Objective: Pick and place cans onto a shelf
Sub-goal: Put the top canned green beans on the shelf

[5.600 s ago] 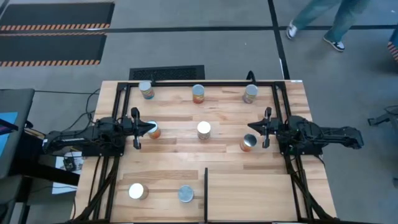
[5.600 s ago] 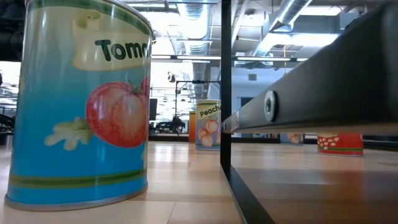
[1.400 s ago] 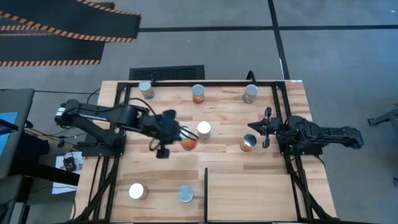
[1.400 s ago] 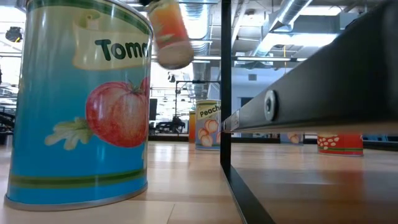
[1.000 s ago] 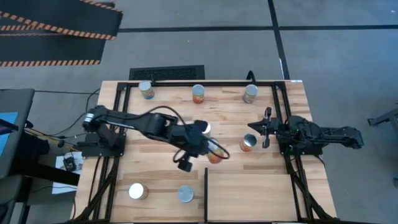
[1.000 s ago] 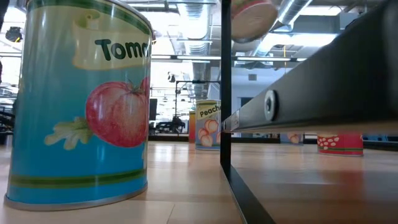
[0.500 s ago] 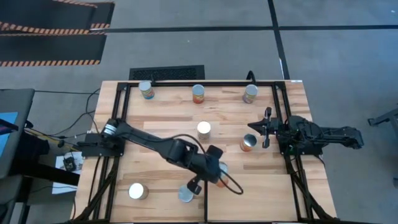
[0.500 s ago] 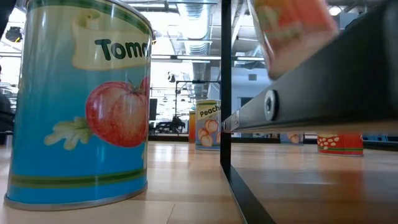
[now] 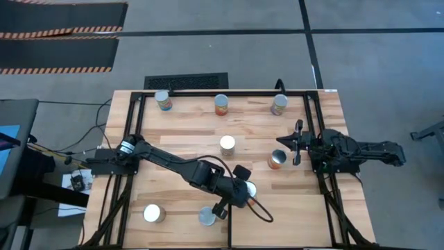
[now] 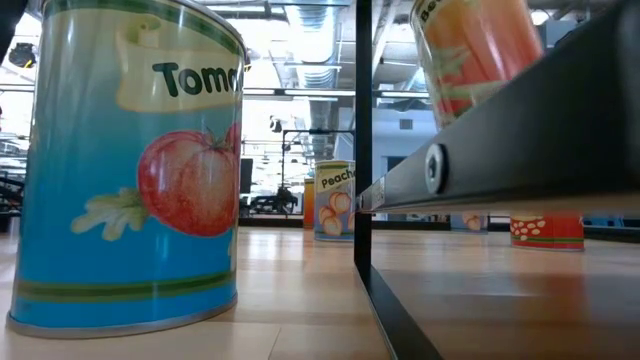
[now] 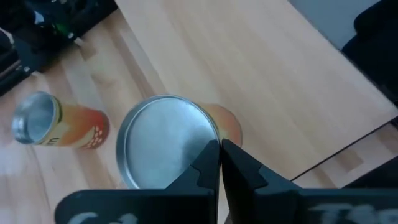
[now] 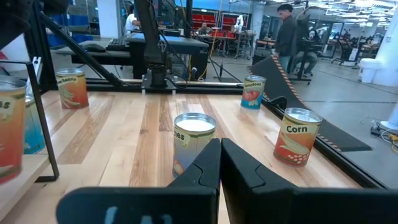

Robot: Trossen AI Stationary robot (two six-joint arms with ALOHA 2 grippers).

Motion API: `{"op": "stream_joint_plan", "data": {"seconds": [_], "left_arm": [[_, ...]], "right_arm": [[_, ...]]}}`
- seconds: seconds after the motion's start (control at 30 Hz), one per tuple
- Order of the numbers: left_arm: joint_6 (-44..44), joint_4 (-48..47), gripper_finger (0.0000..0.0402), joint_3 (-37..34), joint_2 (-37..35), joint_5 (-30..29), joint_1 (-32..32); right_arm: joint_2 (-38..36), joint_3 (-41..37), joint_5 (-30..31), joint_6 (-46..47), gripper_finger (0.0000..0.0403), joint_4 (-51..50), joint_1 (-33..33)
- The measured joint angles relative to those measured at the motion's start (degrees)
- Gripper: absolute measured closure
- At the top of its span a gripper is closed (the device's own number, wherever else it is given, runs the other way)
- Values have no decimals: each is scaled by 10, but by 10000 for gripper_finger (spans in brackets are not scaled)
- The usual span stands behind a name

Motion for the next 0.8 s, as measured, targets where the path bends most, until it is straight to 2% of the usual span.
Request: {"op": "stream_joint_plan", "data": {"seconds": [0.8], "left_arm": [[-24,5,401,-18,0,25,-1]], "right_arm": [[0,0,0,0,369,0,0]]}}
